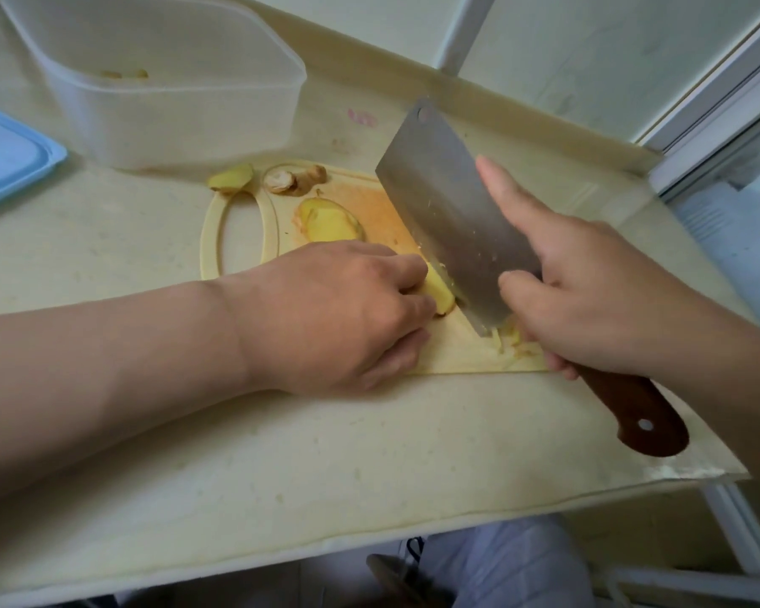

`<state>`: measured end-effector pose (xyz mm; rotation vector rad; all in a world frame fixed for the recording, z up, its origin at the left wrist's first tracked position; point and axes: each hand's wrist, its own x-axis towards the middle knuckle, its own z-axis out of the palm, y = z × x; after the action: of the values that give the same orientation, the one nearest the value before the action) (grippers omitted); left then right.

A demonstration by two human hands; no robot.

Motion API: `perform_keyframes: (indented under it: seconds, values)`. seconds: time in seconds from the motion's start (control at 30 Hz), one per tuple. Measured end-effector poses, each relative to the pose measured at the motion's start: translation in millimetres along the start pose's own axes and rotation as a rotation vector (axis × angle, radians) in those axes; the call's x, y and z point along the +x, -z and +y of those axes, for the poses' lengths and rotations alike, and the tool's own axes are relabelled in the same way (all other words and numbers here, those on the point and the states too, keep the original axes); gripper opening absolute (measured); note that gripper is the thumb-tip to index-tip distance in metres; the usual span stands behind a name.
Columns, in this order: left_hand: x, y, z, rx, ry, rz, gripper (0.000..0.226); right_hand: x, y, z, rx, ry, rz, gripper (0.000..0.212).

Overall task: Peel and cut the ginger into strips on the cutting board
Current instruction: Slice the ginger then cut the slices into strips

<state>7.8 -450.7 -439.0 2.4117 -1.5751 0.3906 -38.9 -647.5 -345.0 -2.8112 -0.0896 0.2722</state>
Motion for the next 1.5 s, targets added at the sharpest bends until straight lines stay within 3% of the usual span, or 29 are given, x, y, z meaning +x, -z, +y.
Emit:
perform_keyframes:
  seconds: [0.27, 0.43, 0.77, 0.97, 1.13, 1.5]
  values:
    - [-2, 1, 2, 0.015, 0.005, -0.017, 0.059, 17, -9, -12, 0.116, -0.039, 0.103, 0.095]
    - [-4, 0, 3, 0.016, 0.015, -0.006, 0.061, -15, -16, 1, 0.044, 0.018, 0.169, 0.09]
    - [-2, -3, 2, 0.016, -0.004, 0.034, 0.06, -11, -4, -2, -0.032, -0.007, 0.015, 0.089]
    - [-2, -2, 4, 0.023, -0.002, 0.034, 0.055, 16, -6, -16, 0.037, -0.013, 0.067, 0.094]
    - [-5, 2, 6, 0.032, 0.014, 0.074, 0.049, -16, -15, -1, 0.109, -0.013, 0.15, 0.092]
    - [-4, -3, 2, 0.017, -0.008, 0.109, 0.048, -9, -4, -5, -0.024, -0.005, 0.012, 0.089]
